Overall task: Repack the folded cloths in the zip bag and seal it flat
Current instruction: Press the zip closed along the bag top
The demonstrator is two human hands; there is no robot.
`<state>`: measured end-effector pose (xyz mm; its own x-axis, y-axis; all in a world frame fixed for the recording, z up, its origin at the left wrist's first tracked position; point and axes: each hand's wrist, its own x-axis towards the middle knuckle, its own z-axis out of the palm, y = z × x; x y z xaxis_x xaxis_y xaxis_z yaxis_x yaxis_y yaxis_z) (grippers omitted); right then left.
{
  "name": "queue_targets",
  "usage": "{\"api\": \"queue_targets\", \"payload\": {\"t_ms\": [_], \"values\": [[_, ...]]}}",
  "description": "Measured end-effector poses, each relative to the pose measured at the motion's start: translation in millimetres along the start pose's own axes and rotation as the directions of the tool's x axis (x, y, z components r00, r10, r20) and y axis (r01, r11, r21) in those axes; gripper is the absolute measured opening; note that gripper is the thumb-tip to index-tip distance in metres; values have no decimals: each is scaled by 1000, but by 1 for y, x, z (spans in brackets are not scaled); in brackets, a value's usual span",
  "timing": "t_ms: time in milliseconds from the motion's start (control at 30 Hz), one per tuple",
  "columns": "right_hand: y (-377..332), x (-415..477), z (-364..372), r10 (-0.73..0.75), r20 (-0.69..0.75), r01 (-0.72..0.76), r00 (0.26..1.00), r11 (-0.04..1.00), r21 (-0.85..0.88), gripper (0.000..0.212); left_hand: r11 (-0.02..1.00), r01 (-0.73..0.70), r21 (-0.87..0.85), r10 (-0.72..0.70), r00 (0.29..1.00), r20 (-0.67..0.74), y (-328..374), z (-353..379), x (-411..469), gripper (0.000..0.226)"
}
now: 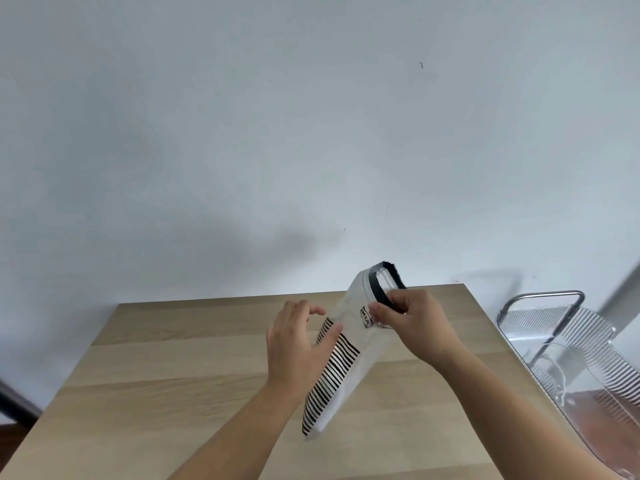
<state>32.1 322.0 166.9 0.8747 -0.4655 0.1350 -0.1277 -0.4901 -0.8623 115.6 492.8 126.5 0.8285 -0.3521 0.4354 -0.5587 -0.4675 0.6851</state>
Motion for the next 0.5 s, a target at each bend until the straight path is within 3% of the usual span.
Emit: {"api": "queue_targets", "payload": {"t_ms": [200,400,500], "values": [[-8,6,2,26,-79,-18,997,995,97,34,975,-146,169,123,982,141,2,7,-18,42],[-11,8,-1,34,-109,-33,993,999,12,44,945,-199,260,177,978,107,1,12,-20,6],[-17,13,-17,51,-147,-51,988,999,3,30,917,-229,325,193,971,138,-7,8,-18,5]]}}
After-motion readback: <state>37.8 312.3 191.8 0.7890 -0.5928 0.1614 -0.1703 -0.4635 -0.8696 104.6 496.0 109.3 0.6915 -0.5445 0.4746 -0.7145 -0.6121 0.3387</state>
